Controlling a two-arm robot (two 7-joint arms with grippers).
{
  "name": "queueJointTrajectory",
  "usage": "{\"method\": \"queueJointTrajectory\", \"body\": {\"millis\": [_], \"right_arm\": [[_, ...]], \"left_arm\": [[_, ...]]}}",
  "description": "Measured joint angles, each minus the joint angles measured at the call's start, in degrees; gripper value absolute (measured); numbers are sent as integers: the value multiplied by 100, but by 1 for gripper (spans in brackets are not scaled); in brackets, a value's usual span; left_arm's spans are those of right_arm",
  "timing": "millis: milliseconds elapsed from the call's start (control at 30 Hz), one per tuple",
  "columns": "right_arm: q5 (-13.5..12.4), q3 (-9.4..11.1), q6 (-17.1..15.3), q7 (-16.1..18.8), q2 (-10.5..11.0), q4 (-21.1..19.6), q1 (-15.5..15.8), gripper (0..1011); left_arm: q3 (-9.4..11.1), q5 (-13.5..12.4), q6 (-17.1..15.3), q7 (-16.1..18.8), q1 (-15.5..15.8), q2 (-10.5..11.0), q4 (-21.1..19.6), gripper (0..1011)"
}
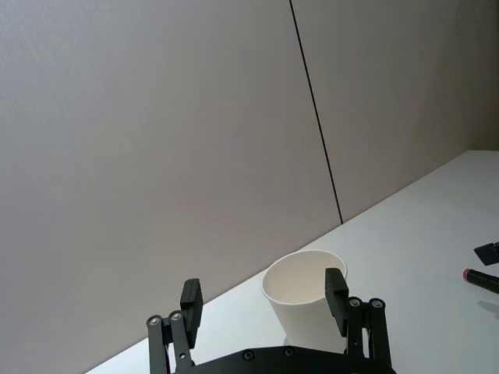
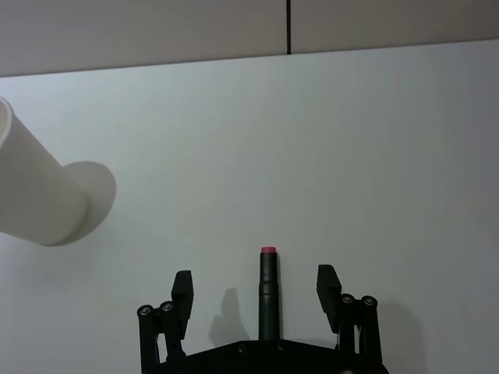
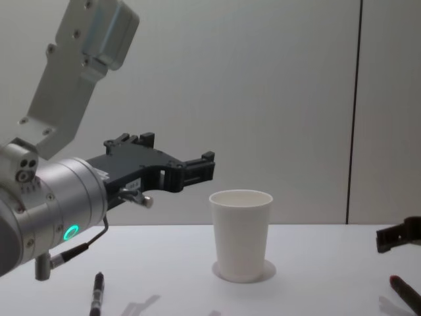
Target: Place the pen into the pen holder.
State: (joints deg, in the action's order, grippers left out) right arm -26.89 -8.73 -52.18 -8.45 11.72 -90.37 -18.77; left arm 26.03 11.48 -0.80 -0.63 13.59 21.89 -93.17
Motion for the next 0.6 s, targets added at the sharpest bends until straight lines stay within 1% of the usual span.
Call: {"method": "queueJointTrajectory", "body": {"millis": [133, 167, 233, 367, 433, 600], "right_arm": [[122, -26, -179, 12, -46, 194, -147, 1002], [122, -26, -179, 12, -46, 194, -147, 1002], [226, -54, -288, 72, -70, 322, -249, 1002], [337, -84, -385, 149, -95, 439, -349, 1002], [443, -117, -467, 228, -121, 556, -439, 1001], [562, -154, -561, 318, -163, 717, -559, 1002]], "left_arm": [[0, 0, 0, 0, 0, 0, 0, 1004], [0, 0, 0, 0, 0, 0, 0, 1004], [0, 0, 0, 0, 0, 0, 0, 1004], [0, 0, 0, 1, 0, 0, 0, 1004], [0, 0, 0, 0, 0, 0, 0, 1004], [0, 0, 0, 0, 0, 0, 0, 1004]]}}
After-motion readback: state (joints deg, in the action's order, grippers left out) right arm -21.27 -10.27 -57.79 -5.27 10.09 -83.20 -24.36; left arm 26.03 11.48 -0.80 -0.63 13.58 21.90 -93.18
